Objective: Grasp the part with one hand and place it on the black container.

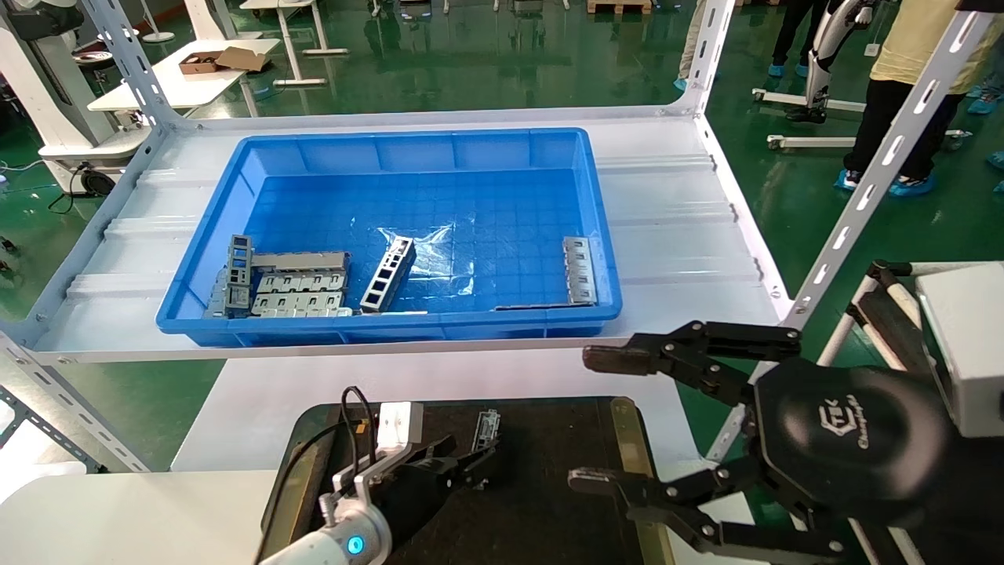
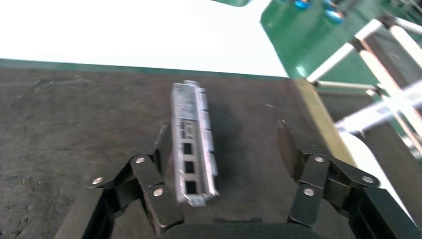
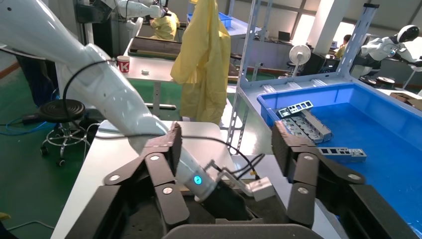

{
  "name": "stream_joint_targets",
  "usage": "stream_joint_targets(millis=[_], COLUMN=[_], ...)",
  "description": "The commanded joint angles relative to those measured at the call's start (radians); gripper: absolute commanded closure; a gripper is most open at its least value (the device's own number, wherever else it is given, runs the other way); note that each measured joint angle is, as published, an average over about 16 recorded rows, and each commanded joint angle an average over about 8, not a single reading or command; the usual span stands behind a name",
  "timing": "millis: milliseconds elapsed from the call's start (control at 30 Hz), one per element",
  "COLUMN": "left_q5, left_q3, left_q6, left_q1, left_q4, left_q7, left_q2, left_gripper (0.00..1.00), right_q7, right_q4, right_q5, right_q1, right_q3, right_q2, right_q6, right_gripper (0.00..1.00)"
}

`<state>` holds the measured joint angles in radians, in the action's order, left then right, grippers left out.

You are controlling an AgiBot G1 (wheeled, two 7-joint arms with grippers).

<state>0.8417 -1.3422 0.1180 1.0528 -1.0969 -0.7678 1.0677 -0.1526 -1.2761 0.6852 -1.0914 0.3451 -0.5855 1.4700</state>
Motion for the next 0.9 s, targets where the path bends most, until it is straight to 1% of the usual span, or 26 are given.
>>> stream_joint_targets(millis=[33,200,400,600,767,900], left_q5=[0.014,0.043,0.05,0.011,-0.071,-0.13], left_q3=[-0.005,0.023,0.097,0.203,0.293,0.342], left_q6=[-0.023,-0.124,-0.282,-0.521,-0.722,-0.846], left_q1=[0.002,-0.003,-0.009,-0.015,-0.032,-0.045], left_q4=[-0.068,-0.185,-0.242,-0.246,-0.231,-0.21], left_q7=[0.011,0.031,0.083,0.216,0.354,0.437], left_q2=[-0.049,-0.153,-0.241,-0.334,-0.415,-0.463], left_gripper=[0.0,0.0,0.0,0.0,0.0,0.0], right_q7=[0.0,0.0,0.0,0.0,0.0,0.0], right_q4=[0.0,0.0,0.0,0.0,0.0,0.0], right_q5=[0.0,0.0,0.0,0.0,0.0,0.0], right_q1=[0.0,0.0,0.0,0.0,0.0,0.0], right_q3=[0.0,0.0,0.0,0.0,0.0,0.001], right_q2=[0.0,0.0,0.0,0.0,0.0,0.0], right_q6=[0.0,0.0,0.0,0.0,0.0,0.0], right_gripper=[0.0,0.0,0.0,0.0,0.0,0.0])
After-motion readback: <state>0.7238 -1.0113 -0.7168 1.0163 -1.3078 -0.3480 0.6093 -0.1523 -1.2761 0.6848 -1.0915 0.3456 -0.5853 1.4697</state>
